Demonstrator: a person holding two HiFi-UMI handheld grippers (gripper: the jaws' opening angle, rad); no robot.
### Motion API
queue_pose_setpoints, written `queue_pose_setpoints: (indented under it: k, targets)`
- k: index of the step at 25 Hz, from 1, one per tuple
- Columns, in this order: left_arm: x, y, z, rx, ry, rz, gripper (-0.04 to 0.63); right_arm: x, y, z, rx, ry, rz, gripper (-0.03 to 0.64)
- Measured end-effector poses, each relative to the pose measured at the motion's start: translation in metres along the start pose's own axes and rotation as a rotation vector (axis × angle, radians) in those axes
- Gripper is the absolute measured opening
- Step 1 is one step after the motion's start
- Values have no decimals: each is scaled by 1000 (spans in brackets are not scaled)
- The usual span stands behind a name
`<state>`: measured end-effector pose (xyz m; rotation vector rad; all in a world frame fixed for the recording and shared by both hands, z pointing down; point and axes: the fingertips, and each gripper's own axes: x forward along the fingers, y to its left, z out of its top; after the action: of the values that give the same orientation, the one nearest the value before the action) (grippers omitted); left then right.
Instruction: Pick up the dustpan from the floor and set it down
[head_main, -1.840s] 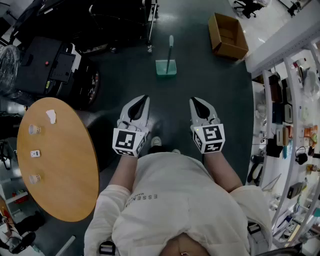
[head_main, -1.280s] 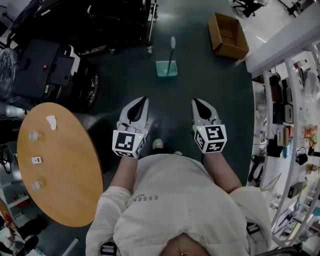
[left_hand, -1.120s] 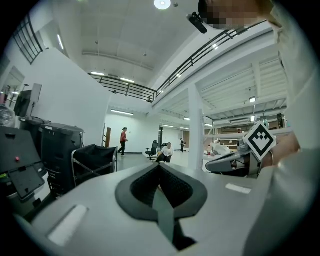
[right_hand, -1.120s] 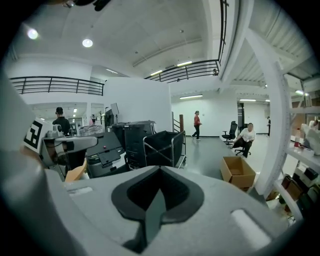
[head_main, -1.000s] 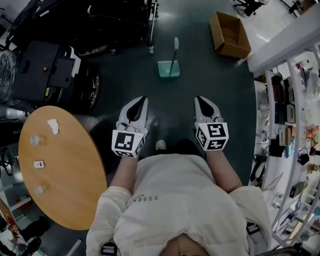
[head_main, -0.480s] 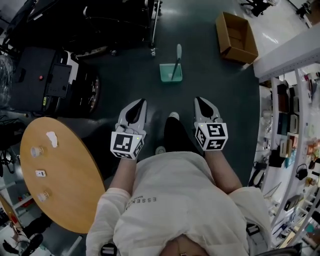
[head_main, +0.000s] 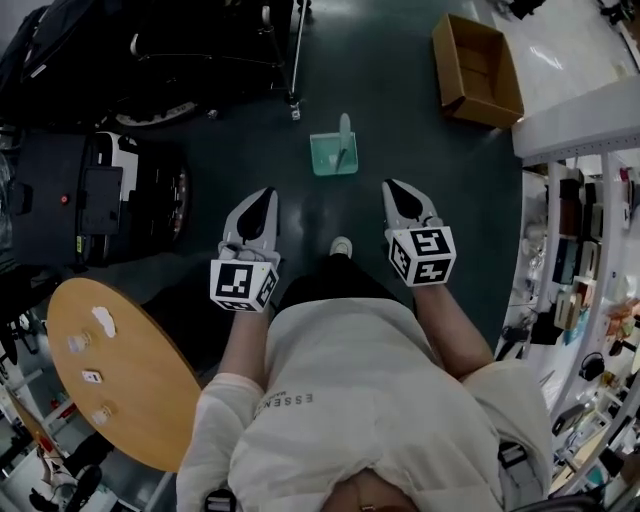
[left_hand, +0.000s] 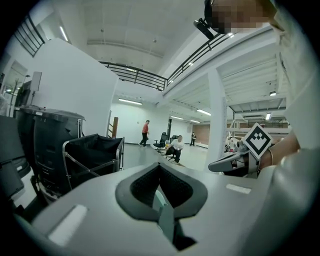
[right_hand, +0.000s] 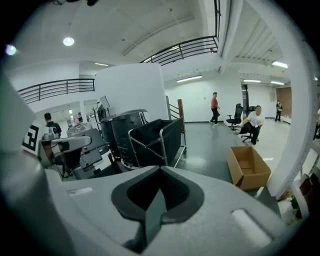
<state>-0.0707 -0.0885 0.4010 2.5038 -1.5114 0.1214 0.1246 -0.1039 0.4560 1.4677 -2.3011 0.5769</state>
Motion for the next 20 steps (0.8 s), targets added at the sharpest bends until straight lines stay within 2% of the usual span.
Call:
queue_pose_setpoints:
  k: [6,9,15,16,17,20]
  targets:
    - [60,16,-11,-5,50,-9,8,49,-29,4,27,64,12,-9]
    - [87,34,-18,-31,67,-1,8,77,-37,-2,39,105,8,-9]
    - [138,70,-50,-75,138,-44,8,142,-48,-13,77,161,-47,-9]
    - [148,77,-57,-73,155,-51,8,154,-50,-15,92,174,-55,0]
    - [157,83,-63,-69,171,-57,8,165,-51,-18,109,192,-58,69]
    - [182,97,-78,-71,194,-67,8,198,-58,-38,144,260,-70,145]
